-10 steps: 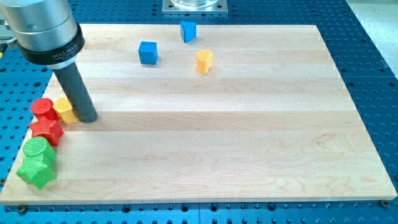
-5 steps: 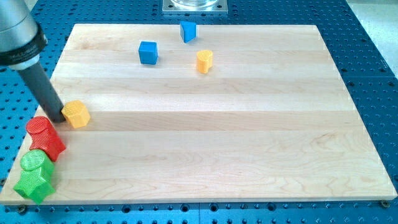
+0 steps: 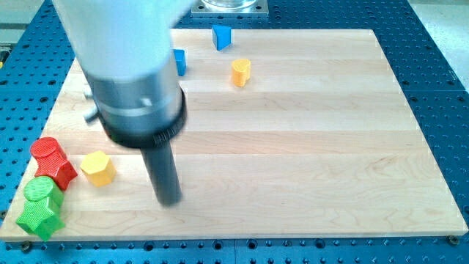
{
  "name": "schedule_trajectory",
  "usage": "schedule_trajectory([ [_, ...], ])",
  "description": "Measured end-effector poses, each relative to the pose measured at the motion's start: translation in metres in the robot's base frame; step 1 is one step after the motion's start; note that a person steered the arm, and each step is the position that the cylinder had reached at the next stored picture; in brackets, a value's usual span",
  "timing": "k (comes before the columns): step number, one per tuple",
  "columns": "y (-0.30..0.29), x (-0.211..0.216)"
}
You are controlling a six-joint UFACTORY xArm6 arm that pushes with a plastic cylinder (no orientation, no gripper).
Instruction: Push the heart above the hexagon
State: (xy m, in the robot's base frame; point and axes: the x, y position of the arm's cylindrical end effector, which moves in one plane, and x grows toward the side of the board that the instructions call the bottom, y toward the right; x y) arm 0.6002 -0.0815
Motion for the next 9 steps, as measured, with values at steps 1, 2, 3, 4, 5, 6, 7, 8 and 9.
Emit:
schedule_trajectory([
  [1,-0.009,0.018],
  [2,0.026,-0.030],
  [3,0.123,-0.150],
  [4,0.195,-0.267],
  [5,0.174,-0.313],
  [6,0.064,-0.236],
  [7,-0.010,-0.115],
  [8,0.033,-0.131],
  [9,0.027,-0.115],
])
